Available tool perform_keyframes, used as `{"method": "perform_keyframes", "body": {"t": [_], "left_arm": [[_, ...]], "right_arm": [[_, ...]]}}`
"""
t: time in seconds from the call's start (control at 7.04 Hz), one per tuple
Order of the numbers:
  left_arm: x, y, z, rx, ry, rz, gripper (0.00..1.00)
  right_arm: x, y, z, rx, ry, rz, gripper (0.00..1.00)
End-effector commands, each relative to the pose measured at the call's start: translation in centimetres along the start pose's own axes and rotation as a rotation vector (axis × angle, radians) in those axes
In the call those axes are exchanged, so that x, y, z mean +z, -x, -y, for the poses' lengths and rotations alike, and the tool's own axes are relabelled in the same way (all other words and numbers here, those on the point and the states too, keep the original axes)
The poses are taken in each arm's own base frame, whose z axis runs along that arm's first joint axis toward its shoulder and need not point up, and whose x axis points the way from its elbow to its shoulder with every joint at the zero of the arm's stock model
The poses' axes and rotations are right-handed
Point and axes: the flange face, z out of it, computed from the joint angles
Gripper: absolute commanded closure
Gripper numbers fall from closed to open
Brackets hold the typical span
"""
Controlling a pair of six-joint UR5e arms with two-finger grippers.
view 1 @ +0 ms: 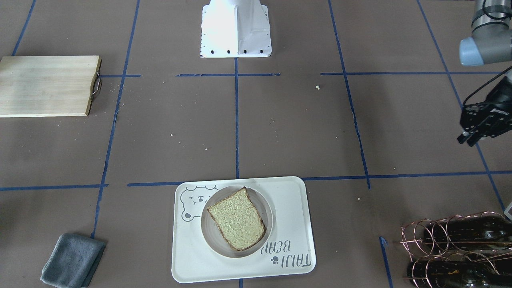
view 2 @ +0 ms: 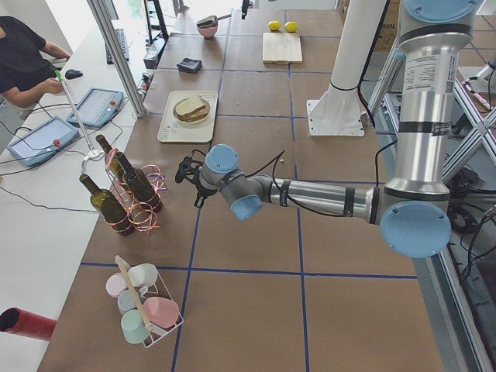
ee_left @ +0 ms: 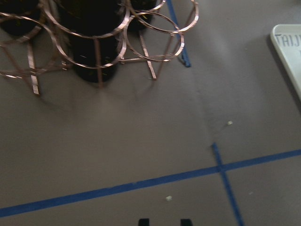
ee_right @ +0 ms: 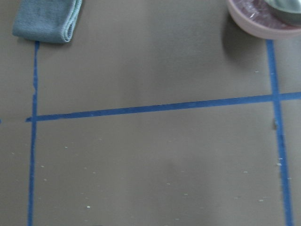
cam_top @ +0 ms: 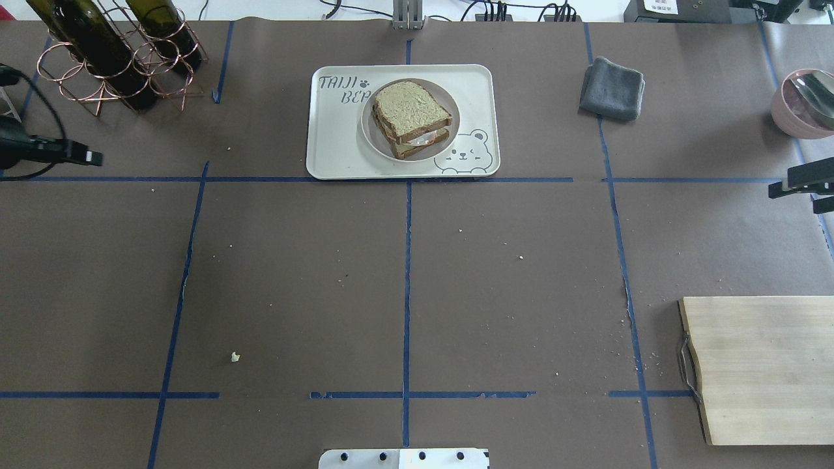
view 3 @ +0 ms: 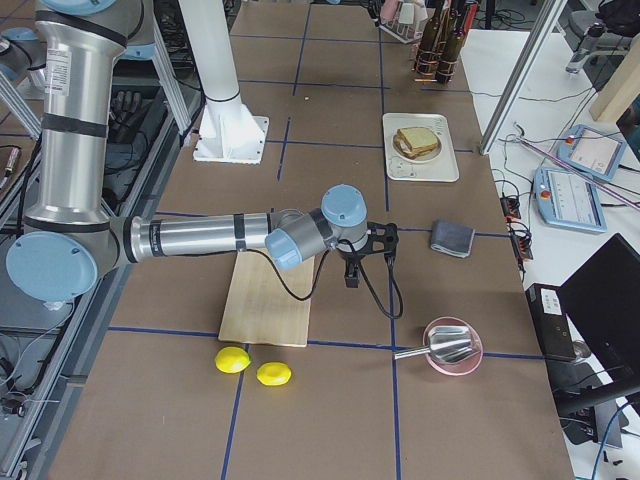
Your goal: Make sandwich and place on tray
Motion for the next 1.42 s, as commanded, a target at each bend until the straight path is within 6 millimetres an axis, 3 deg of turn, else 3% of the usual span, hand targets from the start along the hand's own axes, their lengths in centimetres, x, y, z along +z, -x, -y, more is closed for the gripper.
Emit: {"method": "perform_keyframes", "body": {"t": [0.0,0.14,0.28,0.43,0.57,0.71,0.99,1.28], "left_arm": [[-8.5,9.5,-0.9,0.064,0.151,0.136,0.65],[-12.1,10.2,-1.4,0.004,0.227,0.15,0.64],[-14.2,10.3,-2.0,-0.088,0.311,0.147,0.63],[-14.6,10.3,-3.0,-0.132,0.344,0.142,0.1],[-13.9,10.9,-5.2,-0.161,0.367,0.135,0.0],[-13.6,11.1,-7.1,-0.178,0.392,0.129,0.0],[-13.3,10.7,-8.6,-0.181,0.407,0.116,0.0],[-13.8,9.1,-7.3,-0.148,0.366,0.078,0.0]], "right_arm": [[-3.9,-6.2,-0.4,-0.09,0.064,-0.067,0.0],[-3.9,-5.8,-0.8,-0.089,0.113,-0.095,0.0],[-4.3,-6.4,-1.1,-0.116,0.149,-0.136,0.0],[-4.5,-6.9,-1.2,-0.138,0.171,-0.145,0.0],[-4.6,-6.7,-1.0,-0.143,0.169,-0.149,0.0],[-4.6,-6.8,-1.1,-0.139,0.17,-0.148,0.0],[-4.6,-6.5,-1.1,-0.135,0.168,-0.146,0.0],[-4.7,-6.1,-1.0,-0.138,0.163,-0.133,0.0]]}}
